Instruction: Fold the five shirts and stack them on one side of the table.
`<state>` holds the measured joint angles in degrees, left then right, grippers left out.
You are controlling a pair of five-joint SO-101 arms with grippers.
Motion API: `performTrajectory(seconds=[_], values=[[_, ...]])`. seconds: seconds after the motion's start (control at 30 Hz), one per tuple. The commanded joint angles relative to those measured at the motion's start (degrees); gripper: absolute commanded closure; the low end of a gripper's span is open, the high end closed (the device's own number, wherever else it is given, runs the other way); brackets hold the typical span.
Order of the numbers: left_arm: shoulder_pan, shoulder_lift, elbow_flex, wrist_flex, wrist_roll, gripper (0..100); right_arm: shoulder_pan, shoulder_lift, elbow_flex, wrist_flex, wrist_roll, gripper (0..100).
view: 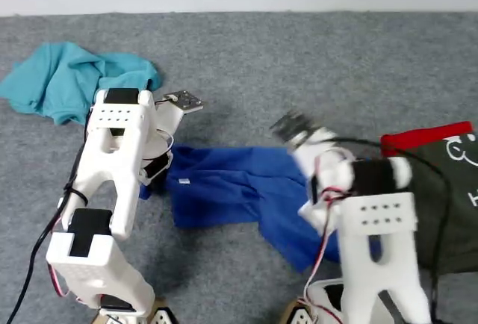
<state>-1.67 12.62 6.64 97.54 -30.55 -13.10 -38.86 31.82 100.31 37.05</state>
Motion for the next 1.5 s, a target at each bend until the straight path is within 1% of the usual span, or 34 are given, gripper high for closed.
performTrajectory(seconds=[0.0,0.1,0.17,0.3,0.43,0.53,0.73,0.87,1.0,1.07,1.13,1.2,1.27,1.37,1.47], values=[[0.00,-2.90,-0.13,-0.09,-0.35,99,-7.96,-0.66,5.89,1.27,1.67,79.0],[0.00,-2.90,-0.04,-0.09,-0.35,99,-14.46,-0.66,13.71,-1.54,2.73,79.0],[0.00,-2.90,-0.04,-0.09,-0.35,99,-17.01,-0.66,17.67,-4.44,2.90,79.0],[0.00,-2.90,-0.04,-0.09,-0.35,99,-17.45,0.04,22.07,-8.75,4.57,79.0],[0.00,-2.90,-0.04,-0.09,-0.35,99,-17.54,4.79,23.03,-11.47,4.75,79.0],[0.00,-2.90,-0.04,-0.09,-0.35,99,-17.45,10.95,23.12,-14.81,4.75,79.0],[0.00,-2.90,0.92,-0.09,-0.35,99,-16.75,24.04,22.86,-26.86,4.48,79.0],[0.00,-2.90,2.42,-0.35,-0.35,99,-12.26,29.32,22.77,-35.30,4.66,79.0],[0.00,-2.99,2.33,-0.35,-0.35,99,-8.40,30.81,22.77,-39.78,4.75,79.1],[0.00,-2.99,2.33,-0.35,-0.35,99,-7.34,30.99,22.95,-41.10,5.89,81.6],[0.00,-2.99,2.33,-0.35,-0.35,99,-6.90,30.99,23.12,-41.54,8.79,89.6],[0.00,-2.99,2.33,-0.35,-0.35,99,-6.64,30.90,23.12,-41.27,9.76,99.3],[0.00,-2.99,2.33,-0.35,-0.35,99,-6.11,30.55,23.12,-40.84,9.76,97.2],[0.00,-2.99,2.33,-0.35,-0.35,99,-5.67,30.46,22.24,-38.73,9.76,99.0],[0.00,-2.99,2.33,-0.35,-0.35,99,-5.76,30.29,19.69,-33.54,9.76,98.8]])
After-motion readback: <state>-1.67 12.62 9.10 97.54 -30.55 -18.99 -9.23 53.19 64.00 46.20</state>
